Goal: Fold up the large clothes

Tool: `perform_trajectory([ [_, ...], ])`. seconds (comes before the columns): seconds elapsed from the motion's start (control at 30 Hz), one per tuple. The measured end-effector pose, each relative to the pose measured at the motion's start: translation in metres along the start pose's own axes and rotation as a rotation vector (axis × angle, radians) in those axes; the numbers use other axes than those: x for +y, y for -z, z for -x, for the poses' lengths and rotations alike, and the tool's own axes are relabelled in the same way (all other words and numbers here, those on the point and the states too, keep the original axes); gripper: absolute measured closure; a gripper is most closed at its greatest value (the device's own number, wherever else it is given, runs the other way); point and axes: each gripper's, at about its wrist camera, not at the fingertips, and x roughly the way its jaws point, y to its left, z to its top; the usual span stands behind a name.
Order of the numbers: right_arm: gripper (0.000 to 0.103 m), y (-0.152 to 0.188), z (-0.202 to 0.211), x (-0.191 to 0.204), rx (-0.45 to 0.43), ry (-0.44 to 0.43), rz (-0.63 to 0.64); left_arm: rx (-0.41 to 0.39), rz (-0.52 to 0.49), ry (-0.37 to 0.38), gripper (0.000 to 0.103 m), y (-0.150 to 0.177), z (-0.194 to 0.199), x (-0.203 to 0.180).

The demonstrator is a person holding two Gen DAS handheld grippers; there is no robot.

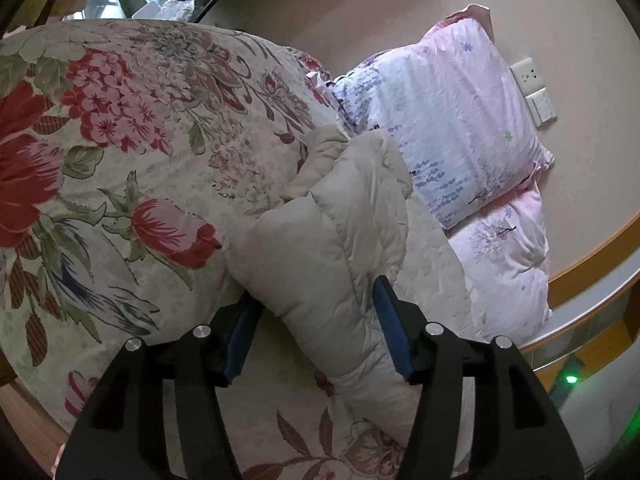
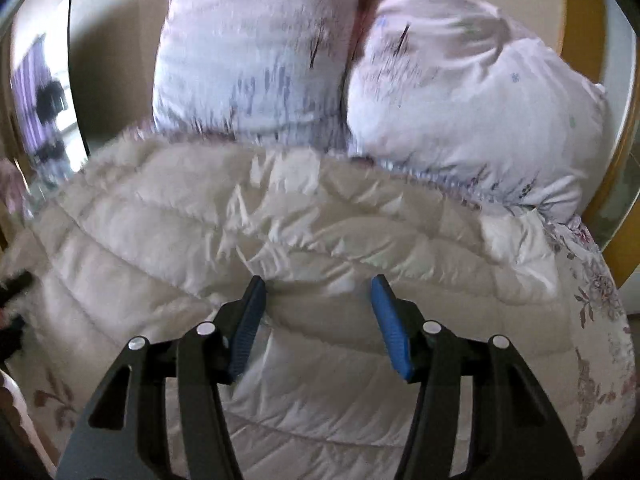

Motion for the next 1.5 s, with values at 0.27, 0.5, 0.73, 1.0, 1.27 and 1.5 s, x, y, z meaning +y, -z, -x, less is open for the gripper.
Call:
perform_trajectory([
  [0.27,0.045,0.012,-0.029,0.013,0.057,0.026,0.048,-0.001,0.029,0.011,0.043,0.001,-0.011,-0.005],
  [0.5,0.044,0.017,-0.036,0.018,0.073,0.038,0.082,-0.026,0.112,0.066,0.059,-0.008,-0.023,-0.002],
  [0.73,0.044,0.017,-0.042,0.020,0.087,0.036,0.088,-0.088,-0.030,0.181,0.075,-0.014,-0.006,-0.047],
  [1.0,0.044,0.015,-0.044,0.010,0.100,-0.022,0.047,-0.086,-0.246,0.404,0.075,-0.001,0.010,-0.128],
  [1.27,0.042,0.011,-0.044,-0.009,0.104,-0.129,-0.004,0.040,-0.449,0.612,0.075,0.048,0.000,-0.197],
  [1.5,0.041,0.021,-0.007,-0.083,0.027,-0.262,-0.160,0.143,-0.590,0.607,0.075,0.092,-0.025,-0.231],
])
